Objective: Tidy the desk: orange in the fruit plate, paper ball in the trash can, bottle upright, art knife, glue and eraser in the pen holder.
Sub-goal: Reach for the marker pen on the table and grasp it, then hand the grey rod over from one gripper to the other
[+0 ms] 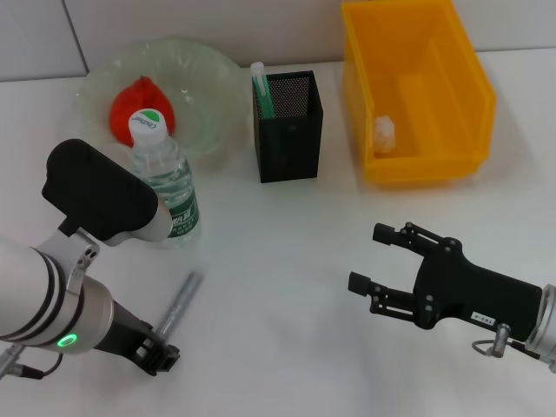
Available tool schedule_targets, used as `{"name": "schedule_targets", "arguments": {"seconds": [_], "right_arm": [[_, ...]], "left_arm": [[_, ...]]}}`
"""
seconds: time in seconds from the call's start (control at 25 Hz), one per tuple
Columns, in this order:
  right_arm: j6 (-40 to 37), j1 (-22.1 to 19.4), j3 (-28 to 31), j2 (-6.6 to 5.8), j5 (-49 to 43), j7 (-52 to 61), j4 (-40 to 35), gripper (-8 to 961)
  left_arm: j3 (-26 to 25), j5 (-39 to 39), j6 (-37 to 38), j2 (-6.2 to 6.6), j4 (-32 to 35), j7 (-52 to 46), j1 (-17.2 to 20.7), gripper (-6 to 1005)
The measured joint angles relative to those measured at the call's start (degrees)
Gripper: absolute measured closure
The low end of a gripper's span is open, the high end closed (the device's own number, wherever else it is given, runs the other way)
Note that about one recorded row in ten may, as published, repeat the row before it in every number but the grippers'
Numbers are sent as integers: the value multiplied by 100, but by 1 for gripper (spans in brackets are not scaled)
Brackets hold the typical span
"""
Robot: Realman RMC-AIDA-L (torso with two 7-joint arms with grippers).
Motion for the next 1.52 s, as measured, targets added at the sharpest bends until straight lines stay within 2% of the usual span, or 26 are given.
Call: {"name": "schedule_targets", "arguments": {"seconds": [0.72,0.88,1.08,1.2,1.28,1.32,1.4,1.52], "right_arm": [[13,9,5,0,0,1,9,127],[10,9,5,0,0,1,15,127],[-42,-17,69,-1,28,3,36,127],[-306,-92,385,-22,98,24,42,127],[-651,-167,801,-62,109,92,45,127],[-1061,-230,1217,-113,109,231,36,127],[-1224,-247,1364,-141,105,303,28,127],[-1672,-245,1603,-256,93,557,-14,127]], "left_arm": [[67,53,-56,0,-190,0,-121,649],[35,53,-74,0,-69,1,-90,819],[72,35,-40,2,187,8,-34,821],[127,-42,-85,11,599,39,118,821],[199,-105,-213,21,888,80,248,820],[269,-143,-375,27,1099,137,356,820],[417,-209,-809,37,1361,361,591,819],[577,-638,-1804,47,1505,1033,975,818]]}}
